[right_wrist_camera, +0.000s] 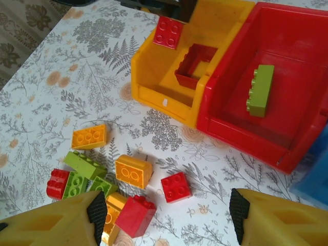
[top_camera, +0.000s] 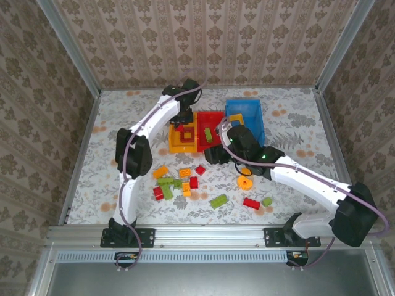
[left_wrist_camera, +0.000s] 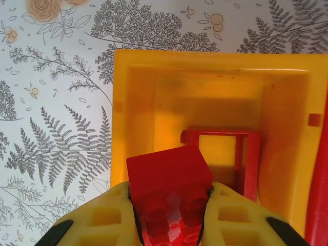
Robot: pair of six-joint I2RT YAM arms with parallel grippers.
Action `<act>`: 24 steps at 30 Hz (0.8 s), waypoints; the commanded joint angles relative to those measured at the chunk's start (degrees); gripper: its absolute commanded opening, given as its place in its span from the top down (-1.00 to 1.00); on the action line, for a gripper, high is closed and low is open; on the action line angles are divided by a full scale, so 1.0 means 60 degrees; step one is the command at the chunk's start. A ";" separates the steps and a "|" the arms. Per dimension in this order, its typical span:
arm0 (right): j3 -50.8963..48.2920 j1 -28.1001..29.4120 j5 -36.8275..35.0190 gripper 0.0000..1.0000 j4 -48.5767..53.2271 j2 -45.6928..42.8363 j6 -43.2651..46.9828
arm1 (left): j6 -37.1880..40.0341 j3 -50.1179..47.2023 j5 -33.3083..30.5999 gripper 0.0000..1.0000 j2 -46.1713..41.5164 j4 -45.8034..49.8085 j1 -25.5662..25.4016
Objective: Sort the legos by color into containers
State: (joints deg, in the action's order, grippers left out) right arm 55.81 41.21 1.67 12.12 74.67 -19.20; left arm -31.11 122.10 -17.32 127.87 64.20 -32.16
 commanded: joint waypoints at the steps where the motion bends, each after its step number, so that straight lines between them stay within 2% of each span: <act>1: 0.0427 0.0053 0.0382 -0.39 -0.1155 0.0343 0.0145 | 0.0453 0.0421 -0.0263 0.71 0.0212 0.0430 0.0102; 7: 0.1281 0.0047 0.0610 -0.41 -0.1544 0.1397 0.0285 | 0.0570 0.0534 -0.0335 0.69 0.0662 0.0441 0.0105; 12: 0.1390 0.0044 0.0674 -0.42 -0.1501 0.1574 0.0308 | 0.0570 0.0551 -0.0330 0.63 0.0863 0.0437 0.0116; 18: 0.1016 0.0008 0.0589 -0.43 -0.1450 0.1334 0.0228 | 0.0586 0.0716 -0.0102 0.29 0.0939 0.0475 0.0094; 24: 0.0757 -0.0143 0.0482 -0.45 -0.1202 0.0954 0.0279 | 0.0630 0.1120 -0.0142 0.09 0.0779 0.0685 0.0029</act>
State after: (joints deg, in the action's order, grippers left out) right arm 61.47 40.95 4.75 4.51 83.20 -18.11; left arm -28.18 126.74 -17.85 133.19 66.13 -32.16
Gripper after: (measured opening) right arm 0.722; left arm 0.448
